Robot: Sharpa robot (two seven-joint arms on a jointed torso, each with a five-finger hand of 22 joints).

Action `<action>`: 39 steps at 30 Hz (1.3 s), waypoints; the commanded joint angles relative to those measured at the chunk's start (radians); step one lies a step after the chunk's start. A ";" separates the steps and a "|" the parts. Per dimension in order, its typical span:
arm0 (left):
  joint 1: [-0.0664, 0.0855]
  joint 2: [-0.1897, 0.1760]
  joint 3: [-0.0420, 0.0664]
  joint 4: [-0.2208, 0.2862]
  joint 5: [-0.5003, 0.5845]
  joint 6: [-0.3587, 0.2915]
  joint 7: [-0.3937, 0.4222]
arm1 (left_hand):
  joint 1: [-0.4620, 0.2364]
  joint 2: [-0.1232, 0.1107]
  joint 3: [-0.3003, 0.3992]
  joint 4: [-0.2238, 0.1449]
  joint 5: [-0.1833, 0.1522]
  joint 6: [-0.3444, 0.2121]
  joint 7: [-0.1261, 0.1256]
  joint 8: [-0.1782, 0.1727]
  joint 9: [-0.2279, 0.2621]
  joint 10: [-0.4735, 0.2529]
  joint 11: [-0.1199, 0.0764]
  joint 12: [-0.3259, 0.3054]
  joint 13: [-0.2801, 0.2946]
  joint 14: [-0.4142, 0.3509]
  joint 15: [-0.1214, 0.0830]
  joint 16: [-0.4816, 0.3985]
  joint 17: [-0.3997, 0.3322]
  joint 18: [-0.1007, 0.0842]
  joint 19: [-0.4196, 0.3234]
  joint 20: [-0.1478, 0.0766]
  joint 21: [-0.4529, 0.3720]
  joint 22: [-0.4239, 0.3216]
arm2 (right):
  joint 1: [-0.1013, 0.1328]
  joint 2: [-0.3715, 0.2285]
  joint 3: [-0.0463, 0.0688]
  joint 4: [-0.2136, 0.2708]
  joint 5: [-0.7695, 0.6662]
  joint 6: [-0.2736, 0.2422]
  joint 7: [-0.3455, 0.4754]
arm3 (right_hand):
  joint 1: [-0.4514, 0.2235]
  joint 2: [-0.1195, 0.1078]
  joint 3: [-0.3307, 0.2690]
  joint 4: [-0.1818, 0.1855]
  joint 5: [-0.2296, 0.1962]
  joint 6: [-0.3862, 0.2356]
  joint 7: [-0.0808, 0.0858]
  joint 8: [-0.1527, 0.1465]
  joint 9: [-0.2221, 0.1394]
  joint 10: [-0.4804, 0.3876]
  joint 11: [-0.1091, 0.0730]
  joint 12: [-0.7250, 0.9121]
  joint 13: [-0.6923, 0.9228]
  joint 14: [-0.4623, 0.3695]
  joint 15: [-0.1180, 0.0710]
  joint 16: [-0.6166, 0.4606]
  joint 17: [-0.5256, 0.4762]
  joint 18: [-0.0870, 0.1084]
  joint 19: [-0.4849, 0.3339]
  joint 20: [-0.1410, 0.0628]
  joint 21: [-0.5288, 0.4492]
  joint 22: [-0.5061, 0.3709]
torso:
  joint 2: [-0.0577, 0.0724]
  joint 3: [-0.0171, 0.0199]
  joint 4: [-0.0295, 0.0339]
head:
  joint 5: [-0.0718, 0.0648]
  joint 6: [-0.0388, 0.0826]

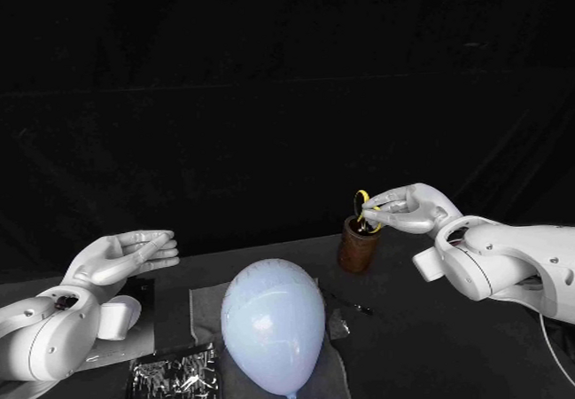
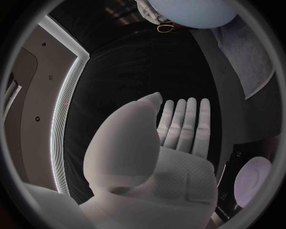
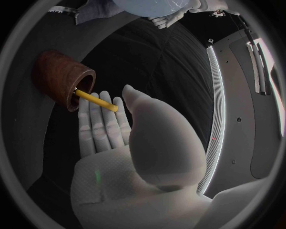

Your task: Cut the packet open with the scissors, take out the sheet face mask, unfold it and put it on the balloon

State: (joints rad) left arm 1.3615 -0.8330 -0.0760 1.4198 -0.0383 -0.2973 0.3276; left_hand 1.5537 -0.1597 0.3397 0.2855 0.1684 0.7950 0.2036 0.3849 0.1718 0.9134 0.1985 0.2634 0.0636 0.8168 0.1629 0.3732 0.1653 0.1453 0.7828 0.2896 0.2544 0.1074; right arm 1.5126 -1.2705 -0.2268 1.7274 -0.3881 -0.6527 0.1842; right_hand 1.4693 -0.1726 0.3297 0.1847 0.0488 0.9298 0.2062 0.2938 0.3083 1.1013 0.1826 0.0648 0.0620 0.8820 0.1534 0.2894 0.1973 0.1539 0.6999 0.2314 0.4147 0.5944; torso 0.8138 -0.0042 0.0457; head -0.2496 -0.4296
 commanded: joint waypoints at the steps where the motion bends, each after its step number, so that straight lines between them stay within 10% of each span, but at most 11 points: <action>1: 0.000 0.000 0.000 0.003 0.006 0.021 0.011 | -0.003 -0.011 0.006 0.000 0.002 0.008 0.047 -0.005 -0.001 0.007 -0.001 -0.007 -0.001 0.009 0.001 -0.004 0.001 0.020 0.004 0.000 0.005 -0.001 | 0.000 -0.008 0.001 0.000 0.007 -0.009 0.040 | -0.016 -0.009 -0.015 0.001 0.000 -0.002 0.009 -0.009 -0.004 -0.030 -0.010 0.003 0.002 -0.017 0.001 0.011 0.003 0.003 0.002 0.011 -0.011 -0.007 | 0.000 0.0002 0.0009 | -0.001 0.001; 34: 0.000 -0.003 -0.003 -0.004 0.006 0.028 0.006 | -0.003 -0.014 0.010 -0.001 0.002 0.008 0.048 -0.009 -0.003 0.007 0.000 -0.014 -0.001 0.008 0.002 -0.008 0.000 0.019 0.003 0.000 0.004 -0.002 | 0.000 -0.065 0.001 0.071 0.012 0.120 0.034 | -0.021 0.009 -0.107 -0.006 0.000 -0.006 -0.019 -0.046 -0.016 -0.125 0.007 0.003 0.002 -0.135 0.023 0.039 0.010 0.017 -0.009 0.045 -0.072 -0.059 | 0.000 0.0004 0.0010 | -0.004 0.009; 35: 0.000 -0.003 -0.003 -0.004 0.006 0.028 0.006 | -0.003 -0.014 0.011 -0.001 0.002 0.008 0.048 -0.009 -0.003 0.008 0.000 -0.014 -0.001 0.008 0.002 -0.009 0.000 0.019 0.003 0.000 0.004 -0.002 | 0.000 -0.067 0.001 0.076 0.010 0.122 0.035 | -0.020 0.014 -0.113 -0.008 0.000 -0.017 -0.058 -0.056 -0.020 -0.163 0.036 -0.002 0.001 -0.150 0.038 0.037 0.008 0.013 -0.014 0.051 -0.081 -0.067 | 0.000 0.0002 0.0009 | -0.004 0.009; 39: 0.000 -0.002 -0.003 -0.006 0.006 0.030 0.005 | -0.003 -0.014 0.011 -0.001 0.002 0.008 0.048 -0.009 -0.003 0.008 0.000 -0.014 -0.001 0.008 0.002 -0.009 0.000 0.019 0.003 0.000 0.004 -0.002 | 0.000 -0.072 0.001 0.085 0.000 0.133 0.033 | -0.020 0.025 -0.139 -0.014 0.000 -0.023 -0.076 -0.070 -0.022 -0.239 0.060 0.006 0.004 -0.196 0.057 0.035 0.005 -0.002 -0.028 0.054 -0.109 -0.090 | 0.001 0.0000 0.0003 | -0.005 0.009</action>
State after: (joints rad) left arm 1.3613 -0.8364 -0.0796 1.4135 -0.0369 -0.2876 0.3251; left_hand 1.5498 -0.1634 0.3452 0.2856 0.1684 0.7949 0.2036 0.3809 0.1698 0.9133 0.1985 0.2525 0.0638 0.8203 0.1664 0.3677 0.1651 0.1450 0.7827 0.2895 0.2544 0.1063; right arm 1.5122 -1.3411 -0.2271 1.8095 -0.3739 -0.5618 0.2027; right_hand 1.4471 -0.1572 0.1974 0.1723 0.0486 0.9059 0.1368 0.2273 0.2872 0.8784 0.2372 0.0674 0.0635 0.6974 0.2074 0.3273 0.2031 0.1627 0.6798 0.2866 0.3133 0.5099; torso 0.8144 -0.0037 0.0464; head -0.2537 -0.4209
